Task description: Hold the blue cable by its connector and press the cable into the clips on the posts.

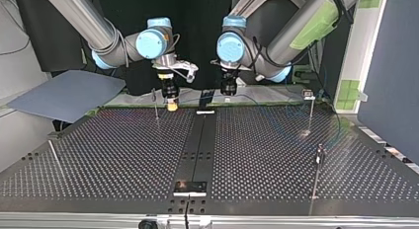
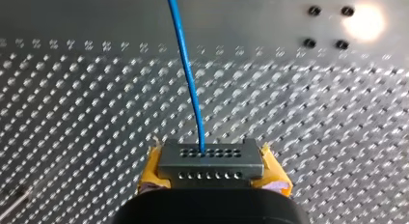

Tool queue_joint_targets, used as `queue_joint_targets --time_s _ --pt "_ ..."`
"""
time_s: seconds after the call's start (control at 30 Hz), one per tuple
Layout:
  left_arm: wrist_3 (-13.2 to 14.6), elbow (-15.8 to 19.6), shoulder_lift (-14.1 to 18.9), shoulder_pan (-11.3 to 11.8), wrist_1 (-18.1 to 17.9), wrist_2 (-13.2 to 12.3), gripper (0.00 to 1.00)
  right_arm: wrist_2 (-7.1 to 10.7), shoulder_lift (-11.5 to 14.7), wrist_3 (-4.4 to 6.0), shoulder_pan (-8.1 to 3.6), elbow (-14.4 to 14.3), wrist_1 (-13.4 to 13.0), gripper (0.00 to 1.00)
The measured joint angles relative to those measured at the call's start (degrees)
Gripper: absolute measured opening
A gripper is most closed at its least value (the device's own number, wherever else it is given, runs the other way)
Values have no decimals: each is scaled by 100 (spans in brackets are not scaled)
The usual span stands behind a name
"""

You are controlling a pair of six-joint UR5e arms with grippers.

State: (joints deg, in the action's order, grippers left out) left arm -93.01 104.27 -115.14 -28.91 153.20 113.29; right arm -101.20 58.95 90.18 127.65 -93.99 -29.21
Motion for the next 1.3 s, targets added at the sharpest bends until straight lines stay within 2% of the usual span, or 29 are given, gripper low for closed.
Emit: queue_joint_targets --time_s 0.17,0.37,0.53,0.7,0.73,0.8,0.97,1.1,1.23,1.27,1.3 --pt "-65 37 -154 -139 -270 86 0 -102 -18 -12 -92 -277 -279 0" --pt "-38 62 -364 -316 -579 191 0 -223 -69 43 -236 -620 -620 0" --pt "-9 62 -540 -439 -845 352 0 -283 -312 45 -334 -918 -918 0" --pt "-19 64 -586 -555 -1139 539 5 -333 -598 49 -410 -1221 -1221 0" --pt "-23 62 -602 -577 -1189 559 9 -342 -633 48 -424 -1275 -1276 0" --pt "-33 58 -665 -629 -1308 585 9 -361 -684 46 -455 -1396 -1386 0" --pt "-41 -14 -899 -752 -1578 601 9 -389 -718 43 -493 -1661 -1479 0" --pt "-16 -175 -1120 -852 -1797 648 9 -539 -733 26 -626 -1900 -1532 0" --pt "55 -384 -1356 -904 -1816 762 9 -668 -745 20 -738 -2066 -1556 0" --pt "71 -432 -1411 -913 -1795 781 2 -690 -748 19 -760 -2084 -1558 0" --pt "91 -495 -1479 -923 -1763 801 2 -720 -753 15 -787 -2099 -1558 0"
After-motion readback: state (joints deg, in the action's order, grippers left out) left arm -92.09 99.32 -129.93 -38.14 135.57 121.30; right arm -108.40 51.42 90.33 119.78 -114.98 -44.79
